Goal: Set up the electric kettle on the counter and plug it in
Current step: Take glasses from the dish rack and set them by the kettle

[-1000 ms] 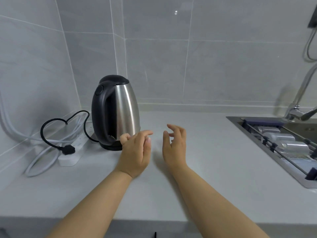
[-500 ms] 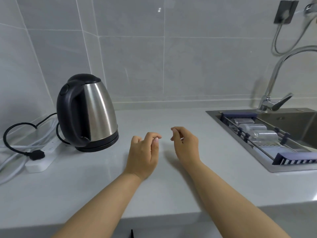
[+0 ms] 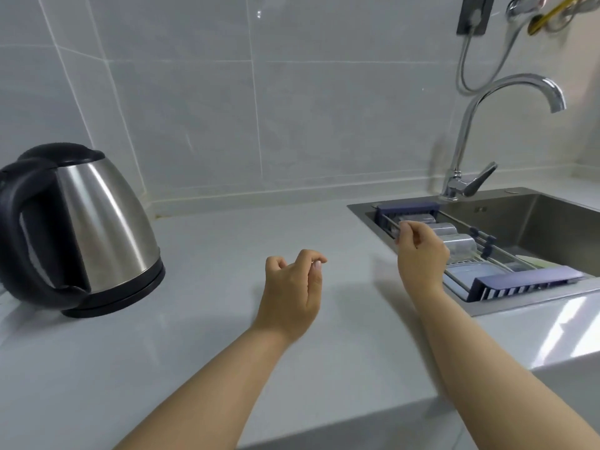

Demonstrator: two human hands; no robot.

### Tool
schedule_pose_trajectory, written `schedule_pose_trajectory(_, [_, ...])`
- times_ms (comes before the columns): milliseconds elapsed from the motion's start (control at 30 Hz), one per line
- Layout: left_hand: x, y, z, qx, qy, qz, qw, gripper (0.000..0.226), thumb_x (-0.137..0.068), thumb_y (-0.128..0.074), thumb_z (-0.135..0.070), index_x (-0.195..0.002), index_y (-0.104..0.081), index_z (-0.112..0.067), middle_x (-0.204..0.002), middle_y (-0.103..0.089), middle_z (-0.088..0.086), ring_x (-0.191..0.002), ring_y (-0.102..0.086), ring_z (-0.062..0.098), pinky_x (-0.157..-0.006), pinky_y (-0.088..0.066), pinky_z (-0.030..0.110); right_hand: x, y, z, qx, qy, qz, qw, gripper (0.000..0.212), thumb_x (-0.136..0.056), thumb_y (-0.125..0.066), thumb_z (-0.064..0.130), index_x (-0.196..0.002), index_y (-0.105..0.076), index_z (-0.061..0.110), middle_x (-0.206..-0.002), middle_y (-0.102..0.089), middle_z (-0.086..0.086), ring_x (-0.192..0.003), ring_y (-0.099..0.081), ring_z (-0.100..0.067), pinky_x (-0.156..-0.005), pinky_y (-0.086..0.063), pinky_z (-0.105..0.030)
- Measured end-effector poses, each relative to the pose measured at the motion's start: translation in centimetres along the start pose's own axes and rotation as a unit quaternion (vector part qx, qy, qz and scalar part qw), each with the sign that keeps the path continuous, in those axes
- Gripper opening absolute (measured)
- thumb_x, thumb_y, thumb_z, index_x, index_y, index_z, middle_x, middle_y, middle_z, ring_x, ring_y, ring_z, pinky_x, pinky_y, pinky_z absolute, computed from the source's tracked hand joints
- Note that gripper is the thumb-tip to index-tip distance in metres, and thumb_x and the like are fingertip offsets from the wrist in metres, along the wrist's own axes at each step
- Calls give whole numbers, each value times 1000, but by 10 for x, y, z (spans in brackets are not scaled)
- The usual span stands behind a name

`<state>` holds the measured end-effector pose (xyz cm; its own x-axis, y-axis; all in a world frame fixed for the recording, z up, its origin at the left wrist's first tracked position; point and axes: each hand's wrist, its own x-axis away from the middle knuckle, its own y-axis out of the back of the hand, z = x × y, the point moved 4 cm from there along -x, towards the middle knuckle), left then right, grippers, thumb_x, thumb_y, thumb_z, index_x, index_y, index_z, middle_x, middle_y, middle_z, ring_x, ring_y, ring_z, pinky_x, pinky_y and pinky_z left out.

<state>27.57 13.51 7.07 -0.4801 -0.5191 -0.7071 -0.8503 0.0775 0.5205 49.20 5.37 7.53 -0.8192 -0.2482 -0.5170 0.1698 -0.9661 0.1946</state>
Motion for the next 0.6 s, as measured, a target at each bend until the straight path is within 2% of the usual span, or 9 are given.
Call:
schedule_pose_trajectory(100, [-11, -20, -10, 14, -1, 23, 1000, 28, -98, -34, -26, -105, -60, -20, -52, -36, -15, -80, -27, 9, -73, -39, 34, -16, 9, -7, 31, 7, -43, 999, 23, -97, -50, 19, -101, -69, 6, -84, -66, -3, -79, -54, -16, -67, -28, -16])
schedule_pose_trajectory(167, [-17, -32, -15, 26, -2, 35, 999, 30, -98, -33, -27, -106, -60, -19, -54, -37, -16, -80, -26, 13, -75, -42, 37, -25, 11, -12, 51, 15, -56, 997, 23, -97, -50, 18, -102, -69, 6, -86, -65, -3, -81, -55, -17, -69, -29, -16])
schedule_pose_trajectory(300, [-30, -55, -17, 39, 8, 56, 998, 32, -97, -29, -31, -108, -59, -21, -55, -40, -12, -83, -26, 19, -79, -43, 39, -45, 15, -23, 115, 36, -64, 991, 21, -95, -49, 15, -98, -68, 7, -91, -68, -8, -87, -59, -25, -72, -34, -25])
schedule_pose_trajectory(433, [-40, -71, -13, 55, 16, 56, 997, 33, -97, -29, -32, -107, -58, -21, -55, -42, -12, -83, -27, 14, -80, -41, 38, -65, 10, -33, 209, 46, -52, 975, 21, -94, -50, 14, -99, -68, 5, -96, -67, -11, -93, -58, -30, -72, -36, -28])
schedule_pose_trajectory(533, [-49, -81, -8, 67, 13, 46, 997, 31, -97, -30, -29, -105, -58, -20, -53, -40, -13, -86, -28, -13, -81, -37, 36, -80, 4, -39, 278, 37, -29, 960, 21, -93, -51, 15, -101, -68, 5, -101, -66, -14, -96, -57, -34, -77, -44, -37])
schedule_pose_trajectory(600, [-53, -85, -5, 71, 15, 45, 996, 30, -97, -29, -29, -105, -58, -21, -54, -42, -12, -88, -29, -15, -82, -35, 34, -89, 1, -41, 324, 26, -10, 946, 21, -91, -52, 14, -103, -68, 6, -104, -65, -15, -98, -55, -36, -82, -44, -41])
